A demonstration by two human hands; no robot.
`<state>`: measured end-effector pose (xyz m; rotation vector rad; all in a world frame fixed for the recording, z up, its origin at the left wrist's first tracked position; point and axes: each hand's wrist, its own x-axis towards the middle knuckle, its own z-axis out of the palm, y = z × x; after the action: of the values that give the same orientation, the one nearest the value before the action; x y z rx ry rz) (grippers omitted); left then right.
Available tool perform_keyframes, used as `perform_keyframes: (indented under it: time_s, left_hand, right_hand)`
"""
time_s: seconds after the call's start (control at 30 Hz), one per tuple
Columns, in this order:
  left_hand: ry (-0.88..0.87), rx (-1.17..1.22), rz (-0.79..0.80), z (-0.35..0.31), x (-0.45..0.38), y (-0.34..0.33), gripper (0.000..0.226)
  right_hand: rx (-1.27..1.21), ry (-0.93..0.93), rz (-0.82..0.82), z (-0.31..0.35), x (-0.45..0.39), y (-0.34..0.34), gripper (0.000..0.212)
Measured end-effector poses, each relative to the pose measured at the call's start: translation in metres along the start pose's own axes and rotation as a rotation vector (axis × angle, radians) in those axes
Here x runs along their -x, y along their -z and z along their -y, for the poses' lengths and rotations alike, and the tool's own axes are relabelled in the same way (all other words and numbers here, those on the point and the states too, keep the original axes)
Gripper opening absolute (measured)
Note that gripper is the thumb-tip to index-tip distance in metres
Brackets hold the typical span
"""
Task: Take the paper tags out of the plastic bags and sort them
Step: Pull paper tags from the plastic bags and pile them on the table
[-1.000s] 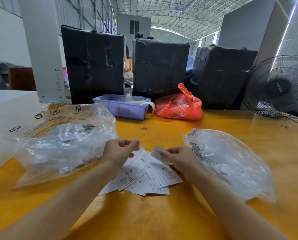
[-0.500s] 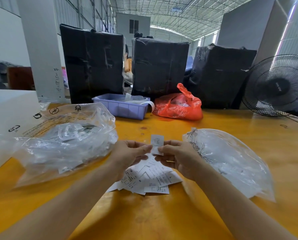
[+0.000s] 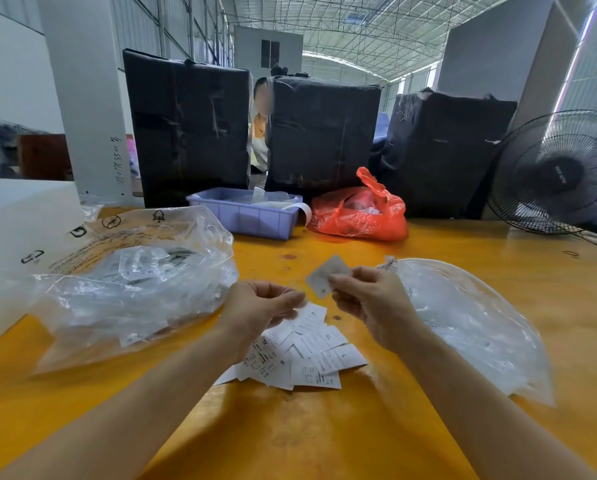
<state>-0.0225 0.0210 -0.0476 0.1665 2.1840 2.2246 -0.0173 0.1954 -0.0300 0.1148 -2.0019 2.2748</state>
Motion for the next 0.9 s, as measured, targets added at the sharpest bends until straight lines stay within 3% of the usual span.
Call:
perform_keyframes:
  time_s: [0.13, 0.3, 0.57, 0.9]
  left_hand:
    - [0.015, 0.045, -0.004, -0.001, 0.001, 0.0, 0.025]
    - [0.03, 0.09, 0.029, -0.001, 0.001, -0.002, 0.028]
    - [0.063, 0.156, 0.089, -0.001, 0.001, -0.001, 0.027]
    - [0.09, 0.2, 0.089, -0.004, 0.001, -0.001, 0.024]
  right_hand:
    - [-0.185, 0.037, -0.029, 0.006, -0.002, 0.003, 0.008]
    - [0.042, 0.148, 0.021, -0.001, 0.004, -0.009, 0.009]
    - [0.316, 0.314, -0.046, -0.006, 0.007, -0.013, 0.008]
    - [0.301, 0.334, -0.08, -0.008, 0.005, -0.014, 0.01]
